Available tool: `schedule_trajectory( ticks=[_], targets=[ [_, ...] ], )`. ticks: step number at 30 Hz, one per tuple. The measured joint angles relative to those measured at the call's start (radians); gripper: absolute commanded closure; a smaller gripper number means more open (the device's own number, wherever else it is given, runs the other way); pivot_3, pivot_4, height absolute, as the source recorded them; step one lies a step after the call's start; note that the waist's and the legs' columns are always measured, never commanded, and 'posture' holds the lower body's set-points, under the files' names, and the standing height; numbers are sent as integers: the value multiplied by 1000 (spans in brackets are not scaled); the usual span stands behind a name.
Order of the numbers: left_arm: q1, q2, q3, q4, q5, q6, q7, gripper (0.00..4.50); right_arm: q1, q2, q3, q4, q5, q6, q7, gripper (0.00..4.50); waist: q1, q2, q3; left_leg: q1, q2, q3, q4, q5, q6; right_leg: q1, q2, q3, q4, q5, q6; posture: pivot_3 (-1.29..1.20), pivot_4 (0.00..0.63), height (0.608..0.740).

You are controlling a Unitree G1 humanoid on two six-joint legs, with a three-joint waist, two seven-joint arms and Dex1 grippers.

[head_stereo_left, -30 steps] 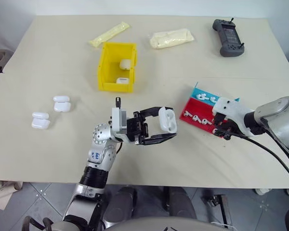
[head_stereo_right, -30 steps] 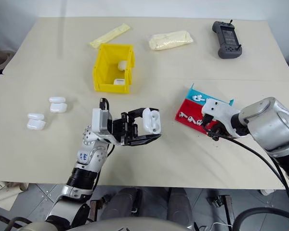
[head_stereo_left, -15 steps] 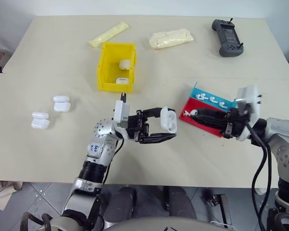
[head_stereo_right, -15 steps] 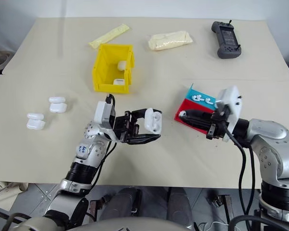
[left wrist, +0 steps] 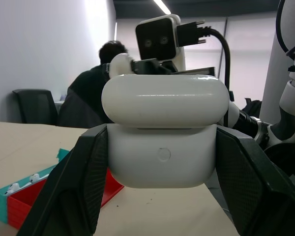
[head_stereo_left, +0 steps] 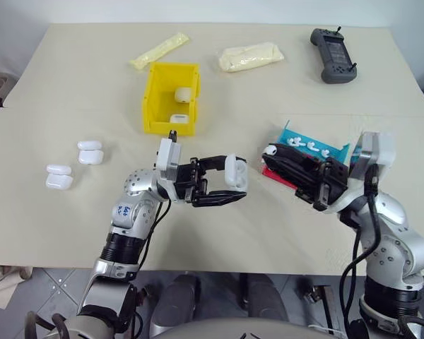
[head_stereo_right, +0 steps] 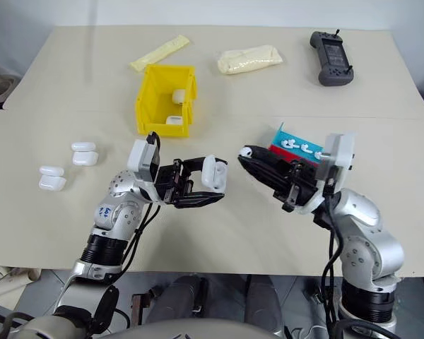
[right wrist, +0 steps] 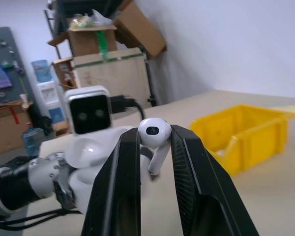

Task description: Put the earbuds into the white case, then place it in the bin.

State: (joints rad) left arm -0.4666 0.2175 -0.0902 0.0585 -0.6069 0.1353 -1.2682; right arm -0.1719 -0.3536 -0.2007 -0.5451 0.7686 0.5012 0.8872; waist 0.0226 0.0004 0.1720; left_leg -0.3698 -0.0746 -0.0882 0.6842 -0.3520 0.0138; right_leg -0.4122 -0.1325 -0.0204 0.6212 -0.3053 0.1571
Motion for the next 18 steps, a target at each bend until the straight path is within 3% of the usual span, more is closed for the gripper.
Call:
schedule_trajectory(
  ticks=[9, 18],
  targets=[
    [0, -3, -5, -10, 2, 15, 6, 1692, -1, 19, 119, 5, -57, -98, -33, 3999, 0, 0, 0, 0, 0, 0, 0, 0, 0, 0, 0, 0, 0, 0, 0, 0, 150, 740],
    [0, -2, -6, -11, 4, 14, 12, 1692, -10, 14, 156, 47, -78, -134, -43, 3999, -1, 0, 0, 0, 0, 0, 0, 0, 0, 0, 0, 0, 0, 0, 0, 0, 150, 740]
  ],
)
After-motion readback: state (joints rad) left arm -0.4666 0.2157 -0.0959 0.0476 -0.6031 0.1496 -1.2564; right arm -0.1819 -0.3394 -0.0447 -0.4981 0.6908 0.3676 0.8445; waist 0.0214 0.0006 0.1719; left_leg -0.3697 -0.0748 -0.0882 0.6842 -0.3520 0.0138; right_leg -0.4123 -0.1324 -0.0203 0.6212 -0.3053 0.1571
